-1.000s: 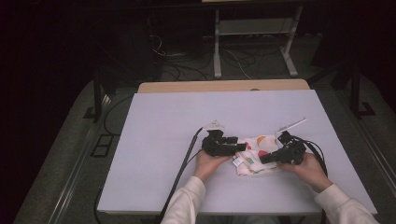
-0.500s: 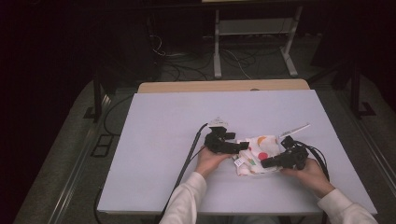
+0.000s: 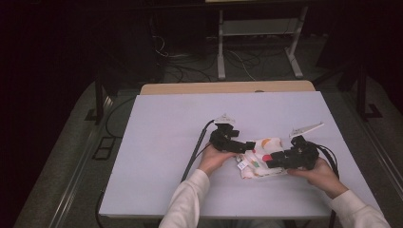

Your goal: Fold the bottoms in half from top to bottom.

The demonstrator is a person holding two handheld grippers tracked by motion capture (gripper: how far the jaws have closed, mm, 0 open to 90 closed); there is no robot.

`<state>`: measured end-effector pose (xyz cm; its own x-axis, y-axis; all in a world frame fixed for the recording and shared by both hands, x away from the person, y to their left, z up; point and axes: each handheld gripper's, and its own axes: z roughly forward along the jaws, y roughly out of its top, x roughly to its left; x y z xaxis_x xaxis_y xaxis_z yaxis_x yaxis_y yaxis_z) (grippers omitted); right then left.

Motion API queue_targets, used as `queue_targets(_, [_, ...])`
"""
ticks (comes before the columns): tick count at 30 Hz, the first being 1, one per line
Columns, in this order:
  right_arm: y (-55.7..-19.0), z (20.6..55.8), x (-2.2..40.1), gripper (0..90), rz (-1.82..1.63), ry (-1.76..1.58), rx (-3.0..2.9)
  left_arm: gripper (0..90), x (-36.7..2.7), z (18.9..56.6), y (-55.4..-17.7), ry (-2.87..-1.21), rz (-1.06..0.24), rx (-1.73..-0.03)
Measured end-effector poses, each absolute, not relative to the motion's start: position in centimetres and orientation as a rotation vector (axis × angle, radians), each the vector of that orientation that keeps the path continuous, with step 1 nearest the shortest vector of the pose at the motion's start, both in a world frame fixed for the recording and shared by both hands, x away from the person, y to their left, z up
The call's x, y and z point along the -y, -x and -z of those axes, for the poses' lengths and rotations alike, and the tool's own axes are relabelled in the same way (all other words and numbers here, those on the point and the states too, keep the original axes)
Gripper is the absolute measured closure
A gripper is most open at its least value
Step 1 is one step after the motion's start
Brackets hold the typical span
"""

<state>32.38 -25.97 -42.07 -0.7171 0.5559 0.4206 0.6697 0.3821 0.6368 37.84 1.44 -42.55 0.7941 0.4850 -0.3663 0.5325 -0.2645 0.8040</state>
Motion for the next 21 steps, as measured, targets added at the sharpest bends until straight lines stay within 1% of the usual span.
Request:
queue_targets(3, [-32.4,41.5,26.0,35.4,1.28,1.107,2.504,7.8,-1.5,42.1,-38.0,-1.915,0.052,-0.766])
queue_targets(6, [-32.5,40.9,26.1,25.2,1.318,1.138,2.522,6.4,-1.5,41.7,-38.1,-1.915,0.048,-0.759])
queue_targets(10, [-32.8,40.5,26.3,16.7,1.318,1.175,2.538,2.9,-1.7,41.4,-38.3,-1.922,0.056,-0.761])
queue_targets(14, [-33.4,40.1,26.5,12.0,1.311,1.206,2.531,0.7,-1.7,41.2,-38.5,-1.931,0.056,-0.762])
queue_targets(17, [-33.8,40.0,26.6,3.2,1.283,1.219,2.542,0.0,-1.8,41.1,-38.6,-1.947,0.059,-0.754])
queue_targets(21, [-34.4,39.8,26.7,0.0,1.277,1.226,2.537,0.0,-1.8,40.8,-38.8,-1.96,0.067,-0.744])
